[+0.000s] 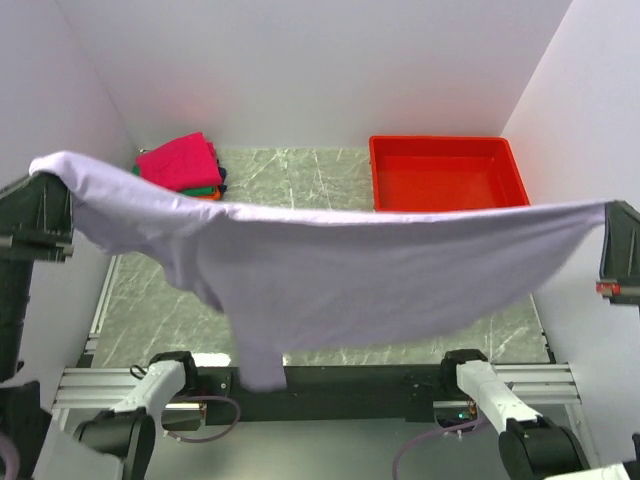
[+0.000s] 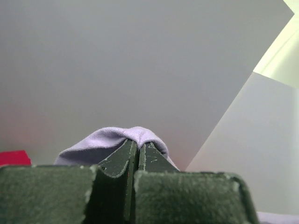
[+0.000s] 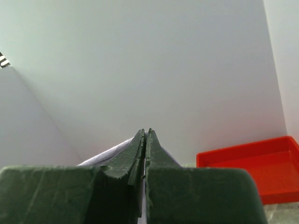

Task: Fold and stack the t-shirts
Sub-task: Flatten the tshirt out

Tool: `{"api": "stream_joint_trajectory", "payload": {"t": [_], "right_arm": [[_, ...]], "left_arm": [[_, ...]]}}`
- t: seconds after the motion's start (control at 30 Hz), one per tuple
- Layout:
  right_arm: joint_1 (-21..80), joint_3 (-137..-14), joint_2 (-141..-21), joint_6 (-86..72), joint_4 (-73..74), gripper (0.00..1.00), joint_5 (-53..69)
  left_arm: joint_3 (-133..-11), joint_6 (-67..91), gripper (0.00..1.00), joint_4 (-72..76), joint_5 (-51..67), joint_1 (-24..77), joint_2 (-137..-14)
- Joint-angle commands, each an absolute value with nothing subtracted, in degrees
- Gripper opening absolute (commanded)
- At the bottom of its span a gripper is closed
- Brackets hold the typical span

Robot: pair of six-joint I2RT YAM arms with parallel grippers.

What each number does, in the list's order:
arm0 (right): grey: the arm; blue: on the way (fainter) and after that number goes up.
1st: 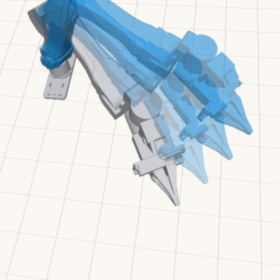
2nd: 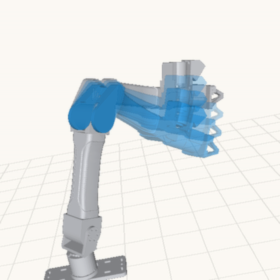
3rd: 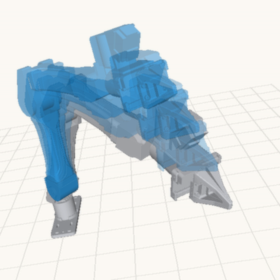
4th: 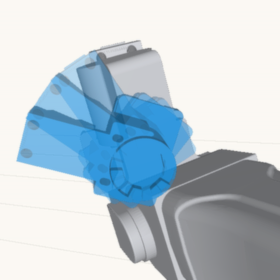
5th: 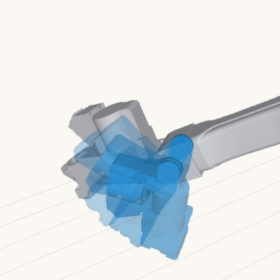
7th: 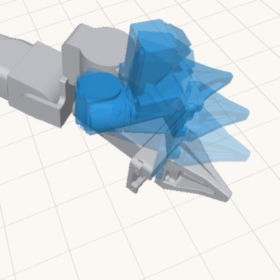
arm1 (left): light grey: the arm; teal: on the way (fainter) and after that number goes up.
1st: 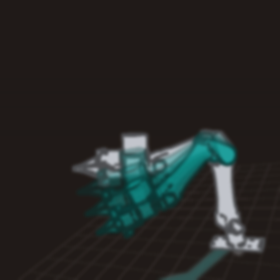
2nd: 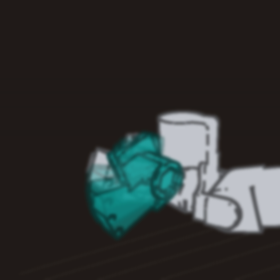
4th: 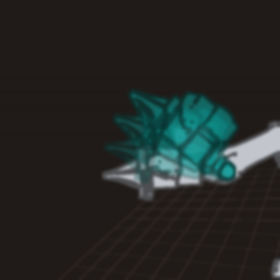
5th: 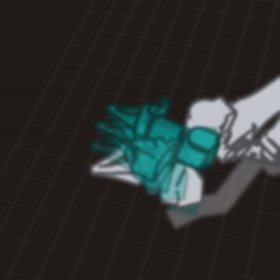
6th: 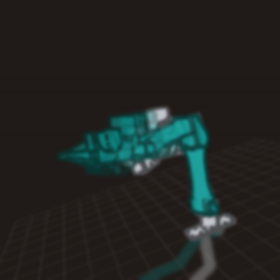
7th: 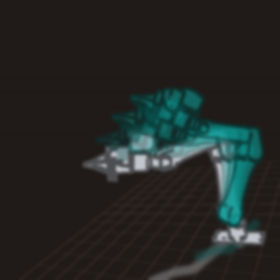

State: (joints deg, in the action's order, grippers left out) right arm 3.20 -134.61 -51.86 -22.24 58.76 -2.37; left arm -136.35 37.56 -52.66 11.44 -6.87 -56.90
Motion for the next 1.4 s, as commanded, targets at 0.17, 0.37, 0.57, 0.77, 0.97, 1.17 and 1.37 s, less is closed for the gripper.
{"api": "stream_joint_trajectory", "payload": {"t": [0.17,0.37,0.57,0.77,0.97,1.17,1.37], "right_arm": [[2.9,-110.3,-49.7,-23.3,54.1,0.0,-5.1],[2.8,-84.5,-49.7,-20.3,44.3,0.0,-7.4],[2.8,-62.7,-57.1,-18.1,27.6,0.0,-7.6],[2.7,-59.2,-70.0,-14.6,20.0,0.0,-9.5],[2.3,-62.0,-80.5,-13.4,18.6,0.0,-10.8],[2.3,-65.1,-87.0,-13.7,19.3,0.0,-12.1],[2.3,-66.9,-89.4,-14.7,19.8,0.0,-12.9]], "left_arm": [[-107.7,41.0,0.01,-42.2,12.4,-3.5,-55.1],[-88.1,40.7,0.0,-30.5,14.6,-3.4,-58.6],[-80.2,37.2,0.01,-22.7,18.3,2.5,-73.2],[-79.8,32.4,0.0,-21.8,16.6,4.1,-85.1],[-83.8,30.0,0.01,-23.7,18.7,4.2,-95.9],[-87.4,29.5,0.01,-26.4,17.6,4.2,-100.7],[-89.7,30.4,0.01,-26.1,19.0,4.2,-104.0]]}}
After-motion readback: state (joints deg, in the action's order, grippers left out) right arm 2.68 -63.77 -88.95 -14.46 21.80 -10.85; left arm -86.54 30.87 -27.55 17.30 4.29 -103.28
